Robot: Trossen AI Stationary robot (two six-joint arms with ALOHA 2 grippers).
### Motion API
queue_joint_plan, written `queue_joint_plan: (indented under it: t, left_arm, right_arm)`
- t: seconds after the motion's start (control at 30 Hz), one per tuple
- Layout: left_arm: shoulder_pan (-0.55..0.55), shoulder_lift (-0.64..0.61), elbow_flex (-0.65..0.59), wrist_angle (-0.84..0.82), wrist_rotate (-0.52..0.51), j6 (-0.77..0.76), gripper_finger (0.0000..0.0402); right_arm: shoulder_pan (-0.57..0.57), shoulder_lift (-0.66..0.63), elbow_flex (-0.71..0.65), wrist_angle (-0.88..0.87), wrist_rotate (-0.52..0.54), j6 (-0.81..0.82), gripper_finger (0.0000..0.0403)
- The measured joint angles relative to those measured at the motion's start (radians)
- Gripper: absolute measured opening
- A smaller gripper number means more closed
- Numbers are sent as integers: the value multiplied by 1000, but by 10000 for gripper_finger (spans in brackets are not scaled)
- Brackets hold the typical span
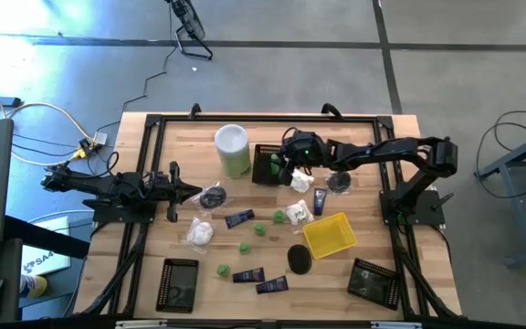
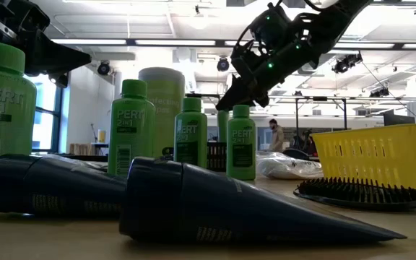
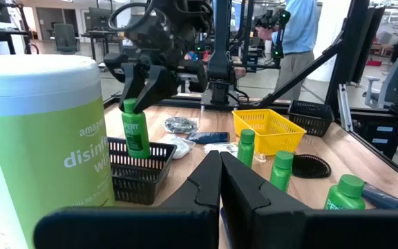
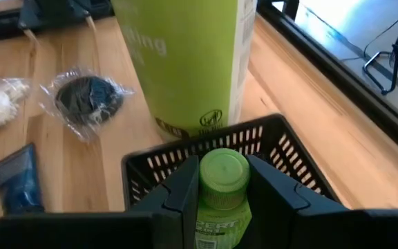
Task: Pick & Place Travel size toiletries
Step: Put the green shampoo bottle into the top black bin
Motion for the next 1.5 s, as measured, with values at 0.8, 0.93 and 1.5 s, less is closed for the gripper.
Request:
queue_joint_plan:
  t: [0.8, 0.93, 1.5]
  left_arm:
    - [0, 0, 0, -2, 3, 0, 3]
    - [0, 0, 0, -3, 3, 0, 3]
    - [0, 0, 0, -3, 2, 0, 3]
  right_arm:
    - [18, -15, 0, 56, 103, -9, 228]
    - [27, -31, 1, 57, 101, -7, 228]
    - [66, -118, 0, -119, -120, -4, 115]
